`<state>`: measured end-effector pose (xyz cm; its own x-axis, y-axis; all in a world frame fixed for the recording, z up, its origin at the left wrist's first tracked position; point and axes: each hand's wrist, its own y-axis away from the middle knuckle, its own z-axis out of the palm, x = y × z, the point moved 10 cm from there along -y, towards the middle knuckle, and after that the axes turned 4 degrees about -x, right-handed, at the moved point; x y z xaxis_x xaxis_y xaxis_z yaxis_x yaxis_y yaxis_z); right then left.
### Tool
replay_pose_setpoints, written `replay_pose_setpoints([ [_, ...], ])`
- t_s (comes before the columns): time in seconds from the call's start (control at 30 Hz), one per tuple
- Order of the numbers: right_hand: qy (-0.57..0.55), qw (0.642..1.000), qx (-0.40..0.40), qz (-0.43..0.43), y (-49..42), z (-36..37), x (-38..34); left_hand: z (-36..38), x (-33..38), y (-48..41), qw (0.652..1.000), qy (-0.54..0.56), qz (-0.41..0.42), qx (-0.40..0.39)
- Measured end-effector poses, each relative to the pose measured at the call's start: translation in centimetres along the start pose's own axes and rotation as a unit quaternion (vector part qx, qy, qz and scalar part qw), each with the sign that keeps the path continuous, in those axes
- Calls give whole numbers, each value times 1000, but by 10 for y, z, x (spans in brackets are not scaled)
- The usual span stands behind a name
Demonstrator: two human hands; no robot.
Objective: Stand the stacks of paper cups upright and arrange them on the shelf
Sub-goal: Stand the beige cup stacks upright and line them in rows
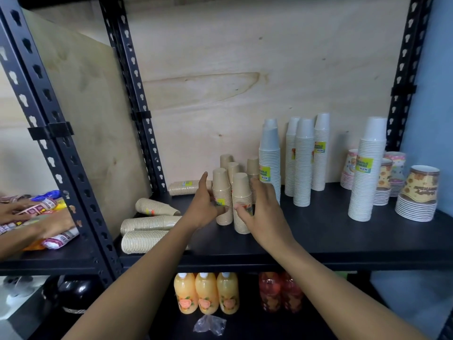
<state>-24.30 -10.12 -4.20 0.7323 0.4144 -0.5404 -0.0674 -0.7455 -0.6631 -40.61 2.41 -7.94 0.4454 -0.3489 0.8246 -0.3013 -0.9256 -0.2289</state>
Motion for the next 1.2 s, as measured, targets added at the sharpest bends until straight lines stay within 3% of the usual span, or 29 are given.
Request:
replay_pose_setpoints([
  [0.3,48,996,39,-72,-9,-9,-57,-67,1,23,990,-104,-38,89],
  [0.47,-10,995,-41,-88,-20,37,-76,-112,-23,33,980,-140,-77,119],
  [0.67,-67,988,-134,-29,-52,120,-71,-150,-52,34,972,-159,-113,129],
  [0.8,-91,974,-191,77,-80,186,-50,-158,-60,23,960,-243,-92,101],
  [1.0,-99,949,-167,246,-117,247,2,-150,-70,-4,929,-365,-61,12],
  [1.2,-20,957,-152,245,-137,270,25,-139,-78,-19,936,-348,-48,-40],
])
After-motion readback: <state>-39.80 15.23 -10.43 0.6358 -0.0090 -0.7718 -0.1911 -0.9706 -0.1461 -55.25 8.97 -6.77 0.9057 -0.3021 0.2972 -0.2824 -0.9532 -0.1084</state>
